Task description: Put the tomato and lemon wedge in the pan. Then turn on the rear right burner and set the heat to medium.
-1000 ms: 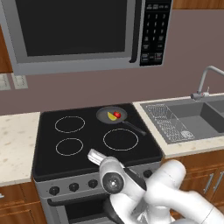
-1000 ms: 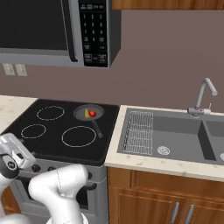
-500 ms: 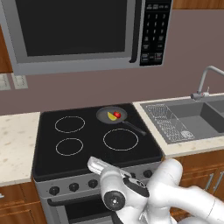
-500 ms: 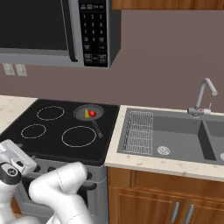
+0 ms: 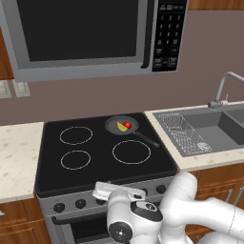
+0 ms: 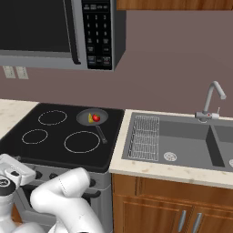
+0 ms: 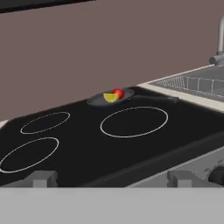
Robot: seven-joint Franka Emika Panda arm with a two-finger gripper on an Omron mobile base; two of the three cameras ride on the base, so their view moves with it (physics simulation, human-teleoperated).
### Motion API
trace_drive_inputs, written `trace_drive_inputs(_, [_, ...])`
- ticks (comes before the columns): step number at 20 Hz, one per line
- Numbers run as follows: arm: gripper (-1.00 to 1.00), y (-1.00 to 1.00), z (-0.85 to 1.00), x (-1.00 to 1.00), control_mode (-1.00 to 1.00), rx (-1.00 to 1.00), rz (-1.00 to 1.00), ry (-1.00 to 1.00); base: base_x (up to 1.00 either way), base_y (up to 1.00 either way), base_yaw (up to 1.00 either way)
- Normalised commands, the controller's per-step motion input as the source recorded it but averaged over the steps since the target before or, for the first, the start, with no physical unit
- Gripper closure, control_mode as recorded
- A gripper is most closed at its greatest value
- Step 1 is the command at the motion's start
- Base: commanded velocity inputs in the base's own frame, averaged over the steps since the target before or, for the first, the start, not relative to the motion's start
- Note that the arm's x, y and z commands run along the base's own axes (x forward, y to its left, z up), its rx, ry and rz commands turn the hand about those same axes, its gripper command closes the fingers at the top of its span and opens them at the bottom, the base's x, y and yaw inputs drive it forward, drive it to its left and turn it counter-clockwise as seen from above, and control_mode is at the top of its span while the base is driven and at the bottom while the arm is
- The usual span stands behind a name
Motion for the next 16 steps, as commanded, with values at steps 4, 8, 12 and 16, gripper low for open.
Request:
trace_drive_inputs(4, [-1.00, 0.11, 0.03, -0.08, -1.00, -0.32, 0.00, 0.08, 0.00, 0.00, 0.00])
trace_drive_inputs(8, [-1.00, 0.20, 0.01, -0.06, -1.00, -0.34, 0.00, 0.00, 0.00, 0.00, 0.00])
trace_drive_inputs(12, [-1.00, 0.11, -0.05, 0.00, -1.00, -0.19, 0.06, -0.01, 0.00, 0.00, 0.00])
trace_drive_inputs(16, [-1.00, 0.00, -0.22, 0.00, -1.00, -0.01, 0.13, -0.05, 0.00, 0.00, 0.00])
